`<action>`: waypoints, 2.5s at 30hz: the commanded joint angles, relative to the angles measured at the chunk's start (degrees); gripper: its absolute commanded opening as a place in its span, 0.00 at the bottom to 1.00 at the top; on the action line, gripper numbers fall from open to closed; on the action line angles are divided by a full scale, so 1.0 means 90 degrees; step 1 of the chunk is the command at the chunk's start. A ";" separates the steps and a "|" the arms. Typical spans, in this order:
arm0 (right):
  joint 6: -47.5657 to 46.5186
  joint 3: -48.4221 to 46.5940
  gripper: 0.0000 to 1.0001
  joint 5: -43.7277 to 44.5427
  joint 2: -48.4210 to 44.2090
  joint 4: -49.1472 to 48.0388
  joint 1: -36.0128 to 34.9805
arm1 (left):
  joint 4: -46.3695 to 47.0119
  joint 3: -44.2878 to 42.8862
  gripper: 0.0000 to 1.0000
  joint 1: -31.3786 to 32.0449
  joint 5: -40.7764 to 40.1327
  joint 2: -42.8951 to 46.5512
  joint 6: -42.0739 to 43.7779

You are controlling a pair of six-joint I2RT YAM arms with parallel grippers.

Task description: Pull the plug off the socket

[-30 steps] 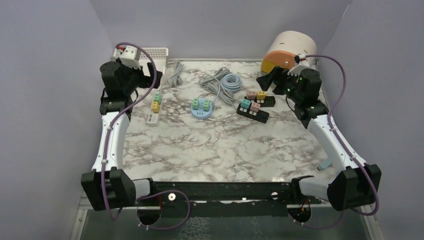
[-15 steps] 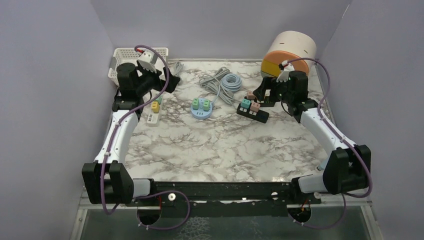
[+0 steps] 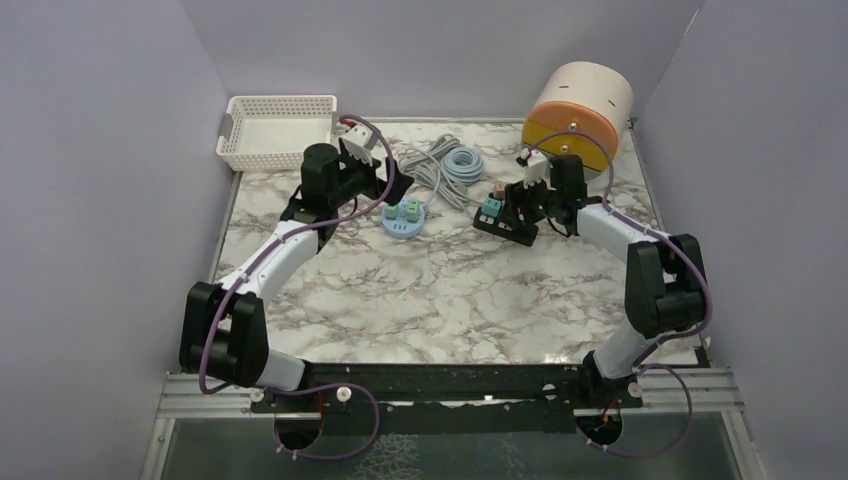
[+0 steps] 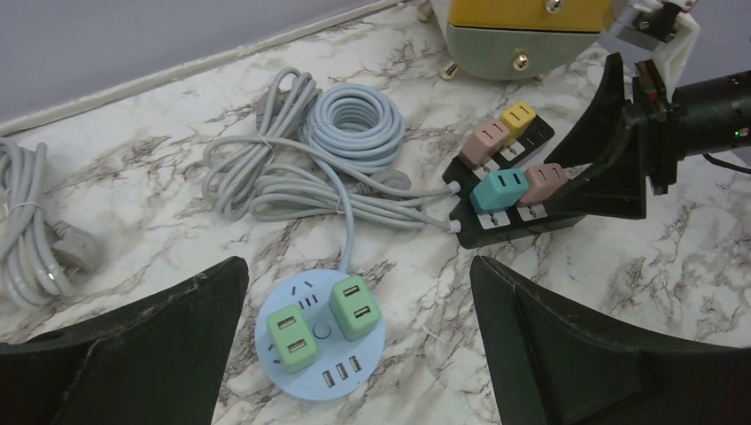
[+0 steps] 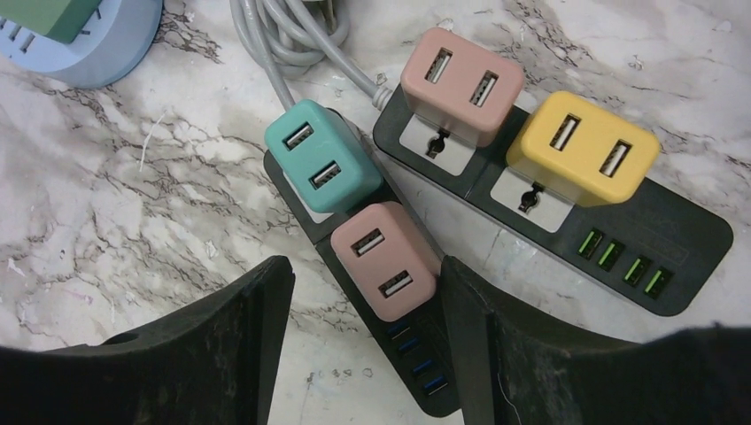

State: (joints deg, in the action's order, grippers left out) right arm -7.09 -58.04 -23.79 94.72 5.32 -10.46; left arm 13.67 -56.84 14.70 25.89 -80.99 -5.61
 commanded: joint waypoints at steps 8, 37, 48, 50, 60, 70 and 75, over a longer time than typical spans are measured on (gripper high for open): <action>-0.0408 -0.0007 0.53 -0.0134 0.0611 -0.0360 -0.0180 | 0.0703 0.0382 0.99 0.0808 -0.0454 -0.0173 -0.0376; 0.3490 0.0738 0.01 -0.2330 -0.0410 -0.2759 -0.0527 | 0.4491 0.0774 0.99 0.1920 -0.0709 -0.2550 -0.3629; 0.3542 0.0654 0.01 -0.2765 -0.0606 -0.2801 -0.0527 | 0.4495 0.0599 0.90 0.1921 -0.0750 -0.3028 -0.4160; 0.3493 0.0675 0.01 -0.2753 -0.0694 -0.2798 -0.0527 | 0.4405 0.0449 0.71 0.1929 -0.0644 -0.3191 -0.4323; 0.2812 0.0358 0.01 -0.2219 -0.1294 -0.1795 -0.0522 | 0.3683 -0.0037 0.00 0.1973 -0.0956 -0.3356 -0.4202; 0.3109 0.0561 0.01 -0.1165 -0.2868 -0.1758 -0.0080 | 0.2421 -0.0514 0.00 0.1980 -0.2063 -0.3410 -0.3565; 0.3429 0.0654 0.01 -0.1761 -0.3092 -0.2130 0.0230 | 0.2358 -0.0491 0.00 0.1980 -0.2270 -0.3364 -0.3475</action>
State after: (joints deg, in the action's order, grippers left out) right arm 20.56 -52.47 -34.57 66.87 -9.47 -10.09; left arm 36.60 -60.51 33.15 11.51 -111.35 -39.86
